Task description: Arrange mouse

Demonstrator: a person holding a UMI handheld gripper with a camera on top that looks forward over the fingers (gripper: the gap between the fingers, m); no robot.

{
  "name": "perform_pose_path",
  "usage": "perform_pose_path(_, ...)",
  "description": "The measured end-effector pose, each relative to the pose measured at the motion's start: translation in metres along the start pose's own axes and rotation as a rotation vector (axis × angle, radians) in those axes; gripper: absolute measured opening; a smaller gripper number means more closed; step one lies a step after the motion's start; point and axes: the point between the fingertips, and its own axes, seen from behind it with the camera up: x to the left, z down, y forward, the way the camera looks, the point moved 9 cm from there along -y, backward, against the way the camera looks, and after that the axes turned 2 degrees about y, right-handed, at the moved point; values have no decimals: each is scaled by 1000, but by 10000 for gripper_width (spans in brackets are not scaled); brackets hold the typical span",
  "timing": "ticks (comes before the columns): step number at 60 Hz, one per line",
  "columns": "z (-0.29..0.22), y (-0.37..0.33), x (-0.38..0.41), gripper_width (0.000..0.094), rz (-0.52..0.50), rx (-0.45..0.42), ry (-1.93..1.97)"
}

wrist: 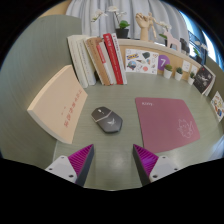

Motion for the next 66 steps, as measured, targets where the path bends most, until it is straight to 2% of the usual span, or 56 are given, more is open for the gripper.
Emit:
perform_pose_path(19,-56,66,6,770,34,25,-9)
perform_pose_path(28,-80,87,4,728,54,13,10)
perform_pose_path(37,-97,101,0,641,76,12,36)
perform_pose_path(44,-103,105,-1,519,92,22,54)
perform_pose_path(52,-103,106,-1,492,102,28,76)
perform_pose_path(61,-102,105,-2,388,95,32,53)
perform_pose_path(62,-102,105,-3,421,94,34,54)
perform_pose_path(63,-102,105,-3,351,93,30,59)
perform_pose_path(66,-102,104,-3,317,88,34,62)
